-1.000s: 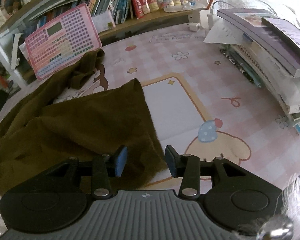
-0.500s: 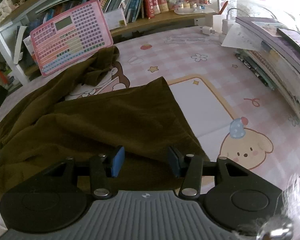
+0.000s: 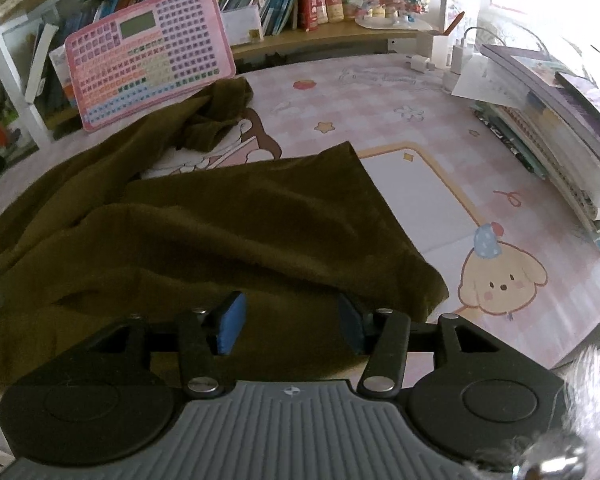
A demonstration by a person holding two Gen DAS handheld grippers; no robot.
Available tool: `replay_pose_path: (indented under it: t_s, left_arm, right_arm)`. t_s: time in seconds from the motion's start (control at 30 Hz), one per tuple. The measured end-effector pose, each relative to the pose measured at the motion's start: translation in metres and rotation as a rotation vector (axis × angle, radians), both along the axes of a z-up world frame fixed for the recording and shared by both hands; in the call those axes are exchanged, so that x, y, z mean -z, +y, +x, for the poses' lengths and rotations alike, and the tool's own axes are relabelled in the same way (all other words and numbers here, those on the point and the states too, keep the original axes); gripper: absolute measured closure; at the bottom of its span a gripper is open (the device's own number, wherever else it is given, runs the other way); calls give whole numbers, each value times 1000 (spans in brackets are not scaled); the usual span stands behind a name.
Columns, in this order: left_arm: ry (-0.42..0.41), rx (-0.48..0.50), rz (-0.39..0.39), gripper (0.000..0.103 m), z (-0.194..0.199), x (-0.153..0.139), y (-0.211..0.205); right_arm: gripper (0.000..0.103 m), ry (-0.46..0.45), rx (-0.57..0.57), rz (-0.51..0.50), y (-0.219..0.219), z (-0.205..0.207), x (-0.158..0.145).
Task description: Fold clothes
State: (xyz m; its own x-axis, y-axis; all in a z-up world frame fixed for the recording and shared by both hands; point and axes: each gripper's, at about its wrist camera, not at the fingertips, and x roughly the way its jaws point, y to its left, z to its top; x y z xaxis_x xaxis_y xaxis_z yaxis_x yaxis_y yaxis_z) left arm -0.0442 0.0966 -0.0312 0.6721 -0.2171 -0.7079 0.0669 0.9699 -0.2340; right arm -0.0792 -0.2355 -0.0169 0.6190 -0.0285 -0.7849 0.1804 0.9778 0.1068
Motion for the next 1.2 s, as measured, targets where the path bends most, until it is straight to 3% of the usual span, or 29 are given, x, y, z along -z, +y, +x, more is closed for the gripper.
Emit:
replay_pose_path:
  t_s: [0.4,0.67,0.87,1.2]
  left_arm:
    - [4,-51,-36,51,1,4,18]
    - [-10,-133,-11,51,19,0,20]
    - [-38,-206,69,51,47,-17,18]
    - [-39,-246,211,51,87,-32,9]
  right_arm:
    - [53,7,-15,-38,16,3,-2]
    - [52,-38,-27,-33,-2,29,-6]
    - [51,-86,-75,-21,-38,86,-14]
    - [42,-119,-378,-92,-80,199,-10]
